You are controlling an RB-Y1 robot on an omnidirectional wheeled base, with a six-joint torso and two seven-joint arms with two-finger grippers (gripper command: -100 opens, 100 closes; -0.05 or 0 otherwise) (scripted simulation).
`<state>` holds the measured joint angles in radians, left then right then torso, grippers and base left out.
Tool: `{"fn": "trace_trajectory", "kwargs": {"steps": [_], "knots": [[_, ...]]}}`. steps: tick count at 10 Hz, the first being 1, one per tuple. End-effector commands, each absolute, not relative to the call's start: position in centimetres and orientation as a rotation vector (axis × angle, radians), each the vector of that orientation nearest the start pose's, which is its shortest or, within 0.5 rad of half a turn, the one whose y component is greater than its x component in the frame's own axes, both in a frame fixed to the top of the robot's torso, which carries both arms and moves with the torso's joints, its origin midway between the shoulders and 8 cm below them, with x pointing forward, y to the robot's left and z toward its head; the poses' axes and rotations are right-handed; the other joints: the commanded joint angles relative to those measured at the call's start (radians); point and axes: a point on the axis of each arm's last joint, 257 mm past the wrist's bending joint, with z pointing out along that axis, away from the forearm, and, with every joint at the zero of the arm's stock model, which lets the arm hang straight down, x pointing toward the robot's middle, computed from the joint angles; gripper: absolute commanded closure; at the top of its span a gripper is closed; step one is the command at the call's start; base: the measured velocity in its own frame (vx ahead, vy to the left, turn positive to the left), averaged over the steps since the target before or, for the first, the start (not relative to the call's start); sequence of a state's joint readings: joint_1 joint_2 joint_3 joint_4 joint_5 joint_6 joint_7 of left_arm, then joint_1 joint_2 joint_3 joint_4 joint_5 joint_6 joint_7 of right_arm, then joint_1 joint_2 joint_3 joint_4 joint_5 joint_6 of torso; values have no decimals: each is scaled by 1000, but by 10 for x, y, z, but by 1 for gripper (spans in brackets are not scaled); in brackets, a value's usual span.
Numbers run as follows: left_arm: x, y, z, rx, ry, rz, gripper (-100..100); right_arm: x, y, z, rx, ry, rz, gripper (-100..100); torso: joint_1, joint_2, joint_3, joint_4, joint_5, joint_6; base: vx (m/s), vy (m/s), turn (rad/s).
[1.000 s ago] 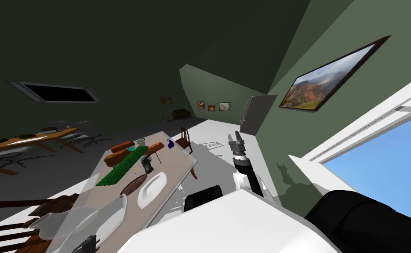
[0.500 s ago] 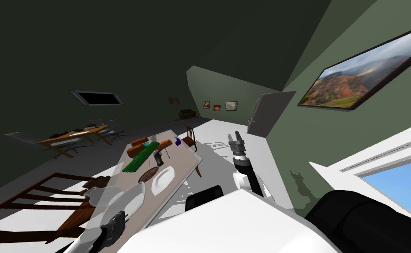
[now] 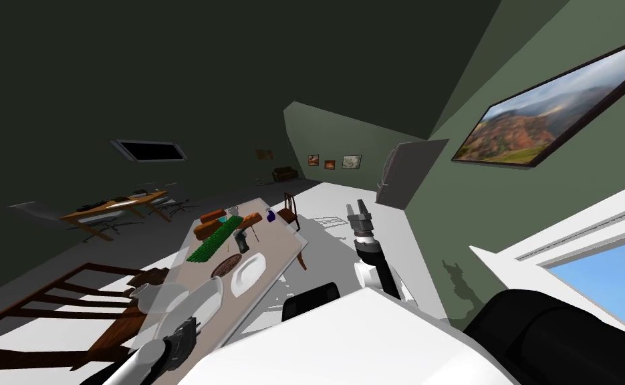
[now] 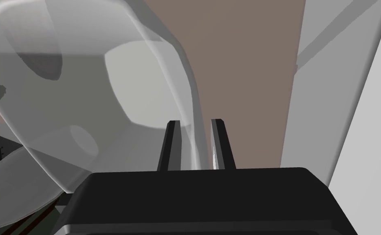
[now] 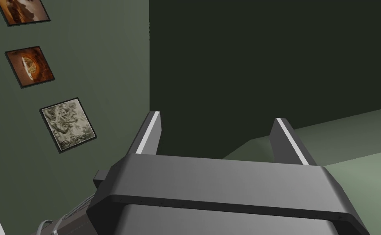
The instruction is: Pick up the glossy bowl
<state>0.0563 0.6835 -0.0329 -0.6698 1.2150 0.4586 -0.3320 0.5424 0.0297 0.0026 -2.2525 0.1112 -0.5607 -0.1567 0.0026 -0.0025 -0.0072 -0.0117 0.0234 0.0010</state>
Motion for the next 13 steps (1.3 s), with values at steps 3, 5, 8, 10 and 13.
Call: {"fn": "trace_trajectory", "kwargs": {"steps": [3,5,8,10,13], "knots": [[261,537,-558,-2458,1378,-426,100,338,-271,9,673,623,1367,0,2,0,0,0,1,0,-11,41,164],[266,538,-555,-2433,1394,-410,100,338,-271,9,673,623,1368,0,2,1,-1,-1,4,2,-9,16,-5],[298,505,-553,-2425,1442,-469,100,338,-271,9,673,623,1368,0,0,-2,-3,-3,4,2,0,6,135],[293,505,-557,-2395,1487,-428,100,338,-271,9,673,623,1368,0,3,-2,-3,-3,5,3,-10,44,39],[324,473,-552,-2387,1522,-484,100,338,-271,9,673,623,1368,0,3,-4,-4,-4,6,4,-7,20,101]]}}
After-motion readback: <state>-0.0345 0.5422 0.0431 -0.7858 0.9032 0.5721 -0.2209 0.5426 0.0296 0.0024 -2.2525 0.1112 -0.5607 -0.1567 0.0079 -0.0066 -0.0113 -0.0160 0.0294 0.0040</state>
